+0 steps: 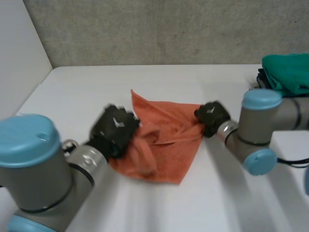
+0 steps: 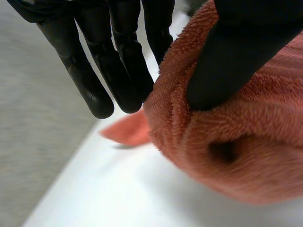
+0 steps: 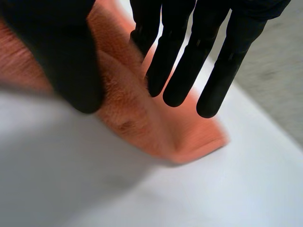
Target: Fold the laundry.
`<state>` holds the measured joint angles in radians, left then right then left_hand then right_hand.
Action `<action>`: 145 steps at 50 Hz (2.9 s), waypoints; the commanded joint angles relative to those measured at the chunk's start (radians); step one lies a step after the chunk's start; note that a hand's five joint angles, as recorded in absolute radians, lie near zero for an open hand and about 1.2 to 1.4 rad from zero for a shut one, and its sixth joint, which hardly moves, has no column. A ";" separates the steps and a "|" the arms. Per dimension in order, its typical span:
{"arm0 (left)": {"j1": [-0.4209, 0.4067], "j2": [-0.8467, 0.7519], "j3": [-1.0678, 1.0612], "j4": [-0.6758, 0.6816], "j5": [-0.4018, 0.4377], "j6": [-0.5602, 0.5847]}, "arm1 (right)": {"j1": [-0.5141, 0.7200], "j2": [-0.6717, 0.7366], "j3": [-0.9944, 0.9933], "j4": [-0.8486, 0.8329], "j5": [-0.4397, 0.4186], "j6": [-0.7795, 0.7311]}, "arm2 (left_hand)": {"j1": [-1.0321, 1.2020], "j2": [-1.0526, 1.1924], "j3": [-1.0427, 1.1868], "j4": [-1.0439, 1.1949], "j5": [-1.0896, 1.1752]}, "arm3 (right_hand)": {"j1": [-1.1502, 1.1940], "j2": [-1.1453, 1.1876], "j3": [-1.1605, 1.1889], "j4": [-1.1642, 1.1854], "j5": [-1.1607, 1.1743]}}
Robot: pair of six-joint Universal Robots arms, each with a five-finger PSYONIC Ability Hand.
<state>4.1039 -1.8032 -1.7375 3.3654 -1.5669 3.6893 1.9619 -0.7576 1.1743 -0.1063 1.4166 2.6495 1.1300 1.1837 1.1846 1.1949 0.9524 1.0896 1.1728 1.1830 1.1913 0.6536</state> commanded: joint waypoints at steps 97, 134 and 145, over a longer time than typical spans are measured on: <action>0.562 -0.124 -0.097 0.135 0.085 -0.577 | -0.021 -0.270 0.377 -0.118 -0.062 0.047 | -0.576 -0.629 -0.630 -0.641 -0.573 | 0.307 0.223 0.213 0.205 0.568; 0.564 0.083 -0.281 0.042 0.331 0.163 | -0.034 -0.330 0.423 -0.102 -0.079 0.122 | -0.661 -0.715 -0.716 -0.726 -0.658 | 0.307 0.223 0.213 0.205 0.568; 0.635 0.215 -0.338 -0.089 0.344 0.078 | -0.040 -0.321 0.423 -0.098 -0.076 0.118 | -0.649 -0.703 -0.704 -0.714 -0.646 | 0.307 0.223 0.213 0.205 0.568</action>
<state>4.6958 -1.6363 -2.0436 3.3312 -1.2362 3.7733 1.9239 -1.0837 1.5962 -0.2046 1.3392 2.7703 0.4409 0.4338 0.4354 0.4196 0.2431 1.1075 1.1778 1.1901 1.1974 1.0129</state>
